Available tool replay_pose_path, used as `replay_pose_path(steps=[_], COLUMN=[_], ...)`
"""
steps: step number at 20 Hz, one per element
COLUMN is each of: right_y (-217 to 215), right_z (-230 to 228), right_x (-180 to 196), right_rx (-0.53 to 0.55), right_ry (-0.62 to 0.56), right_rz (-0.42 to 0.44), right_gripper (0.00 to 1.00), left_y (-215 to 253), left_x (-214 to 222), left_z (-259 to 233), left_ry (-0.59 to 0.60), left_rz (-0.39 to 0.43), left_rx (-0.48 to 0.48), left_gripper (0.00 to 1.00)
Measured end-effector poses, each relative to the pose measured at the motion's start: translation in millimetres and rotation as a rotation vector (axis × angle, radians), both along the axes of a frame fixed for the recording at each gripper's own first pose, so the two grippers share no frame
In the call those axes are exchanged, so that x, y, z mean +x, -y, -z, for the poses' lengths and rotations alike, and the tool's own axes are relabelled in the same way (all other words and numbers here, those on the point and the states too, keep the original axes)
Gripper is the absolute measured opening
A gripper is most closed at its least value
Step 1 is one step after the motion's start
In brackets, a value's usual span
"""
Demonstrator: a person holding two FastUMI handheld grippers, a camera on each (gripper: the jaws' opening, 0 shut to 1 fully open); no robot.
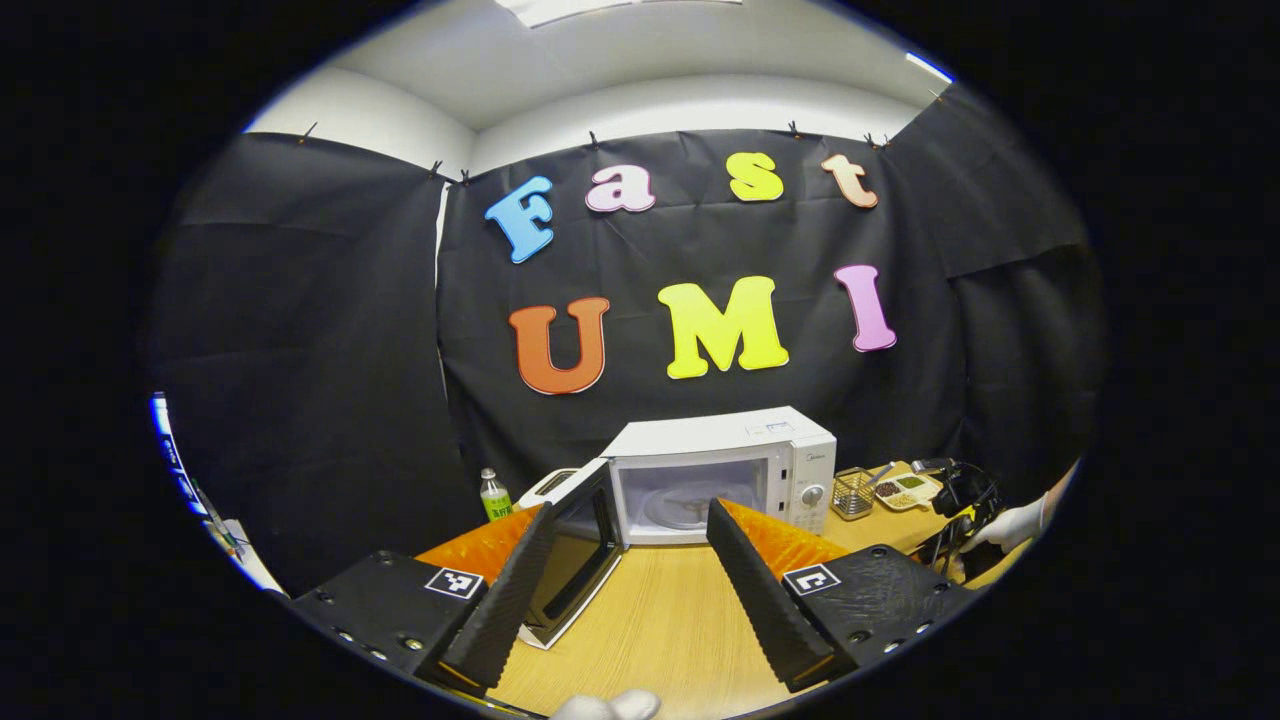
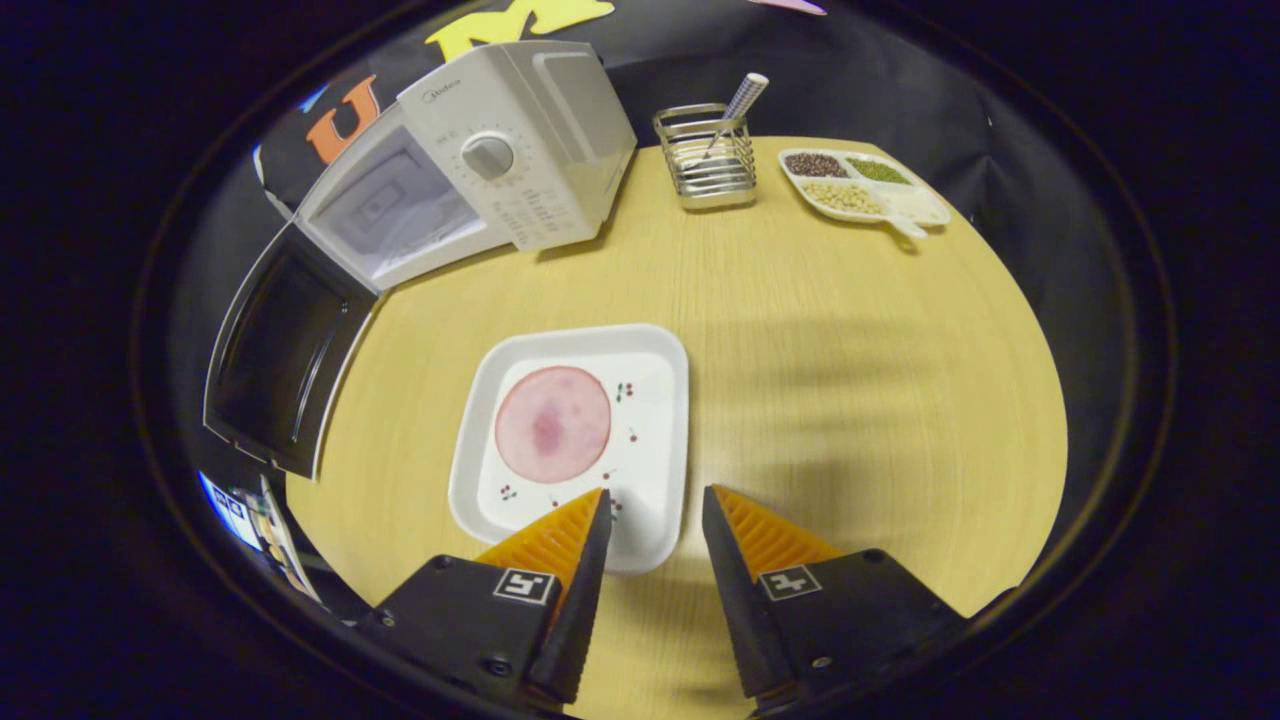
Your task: Open the microwave oven with the left hand, put the food in, and close the microwave oven.
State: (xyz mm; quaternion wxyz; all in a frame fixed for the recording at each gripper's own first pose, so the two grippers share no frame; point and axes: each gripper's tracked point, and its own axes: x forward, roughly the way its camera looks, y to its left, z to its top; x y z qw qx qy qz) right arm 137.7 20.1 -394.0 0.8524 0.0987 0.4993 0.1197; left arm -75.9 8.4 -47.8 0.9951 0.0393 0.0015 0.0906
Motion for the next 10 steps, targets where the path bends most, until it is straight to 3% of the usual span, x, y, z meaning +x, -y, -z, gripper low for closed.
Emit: replay_pose_path(steps=[1,2,3,6,10], right_y=[2,6,9,8,9], right_z=[1,1,6,5,4], right_x=[2,1,2,5,7], right_rx=[-0.028,-0.056,-0.095,-0.105,-0.055], right_ry=[-0.002,-0.030,-0.061,-0.143,-0.190], right_rz=[0.006,-0.009,-0.020,0.022,0.083], right_gripper=[0.51,0.38,0.16,0.16,0.04], left_y=[0,1,0,-4,-12], left_x=[0,1,1,2,0], left_z=[0,3,4,9,14], left_ry=[0.000,-0.002,-0.004,-0.007,0.003], left_rz=[0.001,0.004,0.006,0.005,-0.007], left_rx=[0.001,0.000,0.000,0.002,-0.018], left_gripper=[0.93,0.93,0.93,0.93,0.93])
